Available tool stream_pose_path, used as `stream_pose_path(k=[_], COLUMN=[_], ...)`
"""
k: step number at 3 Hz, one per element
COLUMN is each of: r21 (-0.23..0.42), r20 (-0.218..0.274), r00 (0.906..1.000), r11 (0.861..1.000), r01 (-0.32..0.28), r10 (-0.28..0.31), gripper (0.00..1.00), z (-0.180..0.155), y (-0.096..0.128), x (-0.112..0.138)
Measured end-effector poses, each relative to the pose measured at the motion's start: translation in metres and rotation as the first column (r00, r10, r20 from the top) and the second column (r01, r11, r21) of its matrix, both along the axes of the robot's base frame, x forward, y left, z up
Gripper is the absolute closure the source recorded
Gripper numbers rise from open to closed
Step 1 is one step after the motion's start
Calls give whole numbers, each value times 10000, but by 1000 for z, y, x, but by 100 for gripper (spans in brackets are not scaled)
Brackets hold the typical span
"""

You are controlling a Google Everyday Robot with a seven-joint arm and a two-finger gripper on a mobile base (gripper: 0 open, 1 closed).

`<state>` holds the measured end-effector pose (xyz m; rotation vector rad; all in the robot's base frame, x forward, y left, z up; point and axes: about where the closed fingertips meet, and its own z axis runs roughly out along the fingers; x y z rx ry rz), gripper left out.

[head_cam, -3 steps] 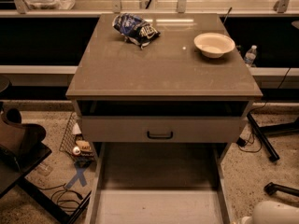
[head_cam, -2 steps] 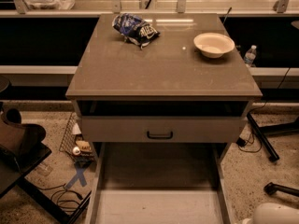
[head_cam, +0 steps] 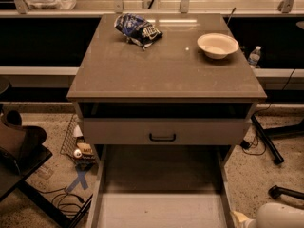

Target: Open middle drawer

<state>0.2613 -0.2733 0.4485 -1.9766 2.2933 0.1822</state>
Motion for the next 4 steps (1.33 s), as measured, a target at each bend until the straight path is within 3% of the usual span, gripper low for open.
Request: stream_pose_path(k=[1, 2, 3, 4], r21=[-549, -1510, -2176, -2029], r20=[-358, -872, -545, 868], r00=[9993, 9936, 9902, 9768], r11=[9984, 9849, 9663, 9634], r01=[-148, -851, -1378, -1750], r10=[128, 725, 1289, 1957], gripper=[16, 40, 63, 94], z=[19, 56, 98, 140], y=[-9, -11, 0, 24], x=[-15, -23, -1, 57])
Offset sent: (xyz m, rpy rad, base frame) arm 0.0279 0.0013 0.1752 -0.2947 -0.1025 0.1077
